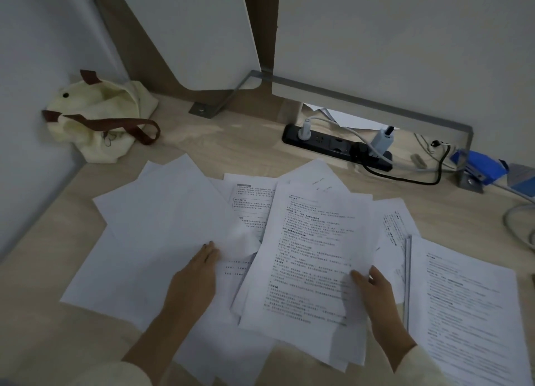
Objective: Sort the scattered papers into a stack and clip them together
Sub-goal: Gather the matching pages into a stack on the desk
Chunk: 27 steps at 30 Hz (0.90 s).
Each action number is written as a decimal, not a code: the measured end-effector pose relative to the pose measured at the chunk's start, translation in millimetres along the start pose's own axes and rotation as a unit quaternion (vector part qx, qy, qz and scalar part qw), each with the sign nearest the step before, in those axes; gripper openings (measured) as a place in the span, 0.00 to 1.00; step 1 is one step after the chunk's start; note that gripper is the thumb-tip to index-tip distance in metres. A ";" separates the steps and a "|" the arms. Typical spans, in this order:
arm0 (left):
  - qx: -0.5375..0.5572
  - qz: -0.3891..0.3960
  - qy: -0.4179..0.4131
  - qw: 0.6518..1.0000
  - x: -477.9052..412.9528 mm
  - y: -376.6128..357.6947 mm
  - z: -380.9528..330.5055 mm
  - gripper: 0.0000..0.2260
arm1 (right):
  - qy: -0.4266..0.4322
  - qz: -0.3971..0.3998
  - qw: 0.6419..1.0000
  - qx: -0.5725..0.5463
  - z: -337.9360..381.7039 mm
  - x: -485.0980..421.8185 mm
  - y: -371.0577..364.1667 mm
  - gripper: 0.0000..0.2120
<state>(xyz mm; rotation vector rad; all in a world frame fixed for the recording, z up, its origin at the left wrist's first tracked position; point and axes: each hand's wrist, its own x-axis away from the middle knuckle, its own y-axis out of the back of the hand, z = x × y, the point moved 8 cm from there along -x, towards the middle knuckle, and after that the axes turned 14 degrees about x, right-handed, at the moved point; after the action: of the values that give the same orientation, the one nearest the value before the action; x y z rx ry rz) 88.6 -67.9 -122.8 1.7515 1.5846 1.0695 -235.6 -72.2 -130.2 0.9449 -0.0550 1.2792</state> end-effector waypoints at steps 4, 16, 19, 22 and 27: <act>0.087 -0.070 0.118 0.987 3.8 43.4 7.1 0.17 | 0.008 0.019 0.999 0.044 4.1 -2.3 -4.8 0.09; 0.414 0.108 0.005 0.904 7.3 156.9 -100.4 0.12 | 0.286 0.118 0.949 0.069 158.0 56.4 -6.1 0.39; 0.425 0.139 -0.006 0.894 8.6 175.9 -123.1 0.11 | 0.379 0.116 0.911 0.113 213.4 83.4 12.5 0.30; 0.436 0.126 -0.011 0.891 6.6 192.1 -133.3 0.11 | 0.401 0.128 0.896 0.138 229.5 95.3 27.1 0.15; 0.547 -0.046 -0.001 0.836 -6.1 208.9 -112.1 0.07 | 0.257 0.061 0.964 0.014 192.6 59.8 53.8 0.22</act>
<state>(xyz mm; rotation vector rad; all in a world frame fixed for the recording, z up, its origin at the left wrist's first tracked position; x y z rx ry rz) 109.9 -120.4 107.5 2.2490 2.4991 -0.0106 -172.5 -146.2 54.5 0.6139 0.3153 1.6101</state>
